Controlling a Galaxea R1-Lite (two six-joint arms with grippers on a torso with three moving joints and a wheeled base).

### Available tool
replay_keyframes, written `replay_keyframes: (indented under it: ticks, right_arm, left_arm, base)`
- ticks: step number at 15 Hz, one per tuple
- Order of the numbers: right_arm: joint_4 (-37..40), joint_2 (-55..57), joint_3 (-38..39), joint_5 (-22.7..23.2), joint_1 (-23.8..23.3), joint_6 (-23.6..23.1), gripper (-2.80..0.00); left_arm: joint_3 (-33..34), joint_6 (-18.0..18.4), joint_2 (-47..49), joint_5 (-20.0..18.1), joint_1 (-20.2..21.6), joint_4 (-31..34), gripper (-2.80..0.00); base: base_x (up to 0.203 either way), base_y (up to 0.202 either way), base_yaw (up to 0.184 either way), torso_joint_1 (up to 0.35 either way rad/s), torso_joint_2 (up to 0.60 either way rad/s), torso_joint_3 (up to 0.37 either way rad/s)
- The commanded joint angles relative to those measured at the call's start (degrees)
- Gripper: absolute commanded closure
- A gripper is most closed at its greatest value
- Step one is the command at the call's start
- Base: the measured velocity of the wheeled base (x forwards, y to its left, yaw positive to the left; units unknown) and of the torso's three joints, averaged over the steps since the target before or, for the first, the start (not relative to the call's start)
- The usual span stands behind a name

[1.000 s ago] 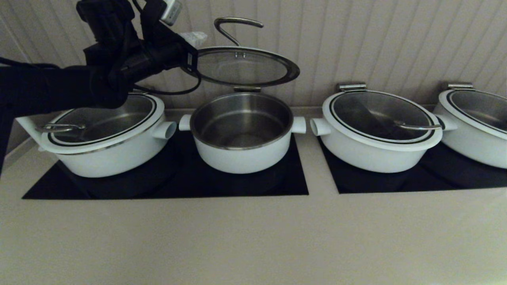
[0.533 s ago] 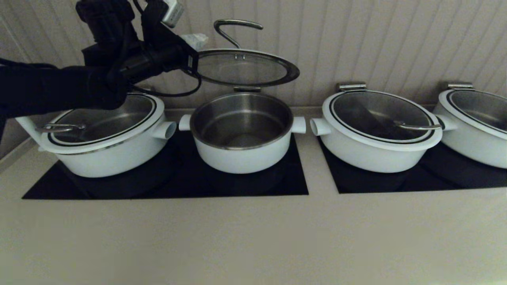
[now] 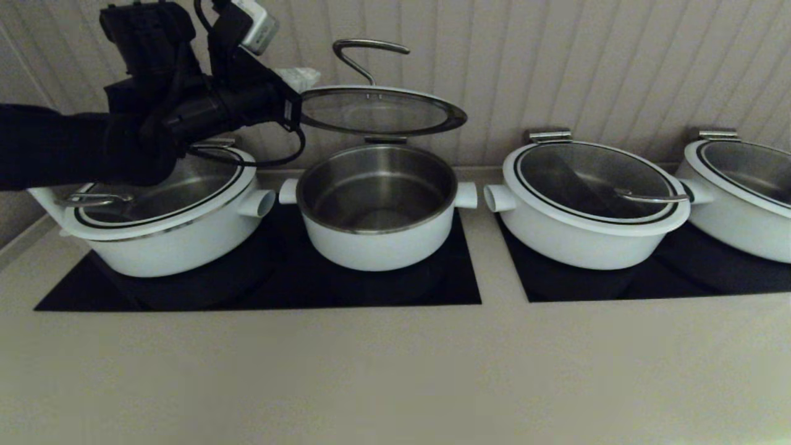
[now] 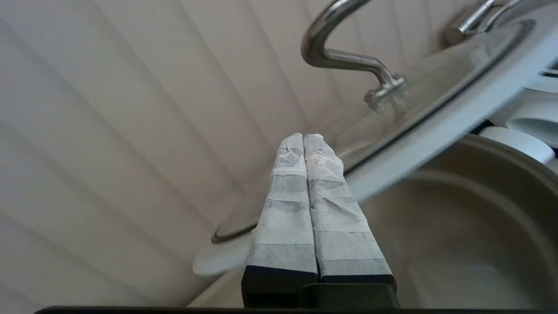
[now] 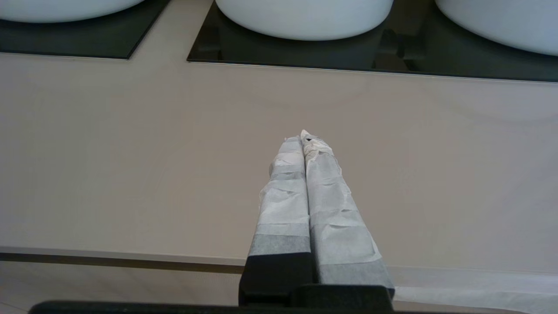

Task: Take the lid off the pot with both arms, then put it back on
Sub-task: Close the pot lid

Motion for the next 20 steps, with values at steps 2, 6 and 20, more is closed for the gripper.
replay_keyframes:
  ticks: [2,6,20]
  right_arm:
    - [0.0,0.1,0.0,0.0,0.0,0.0,0.0]
    - [0.0,0.1,0.0,0.0,0.0,0.0,0.0]
    - [0.0,0.0,0.0,0.0,-0.1,0.0,0.0]
  left_arm:
    - [4.8,0.1,-2.9,-0.2,0.0,-0.7,0.0]
    - [7.4,0.0,-2.9,-0.2,0.0,-4.1,0.0]
    - [9.6,-0.3,-0.6,-0.2,0.0,-8.4,0.0]
  base:
    - [0.0,0.0,0.0,0.0,0.0,0.0]
    - [0.0,0.0,0.0,0.0,0.0,0.0]
    - [0.0,0.0,0.0,0.0,0.0,0.0]
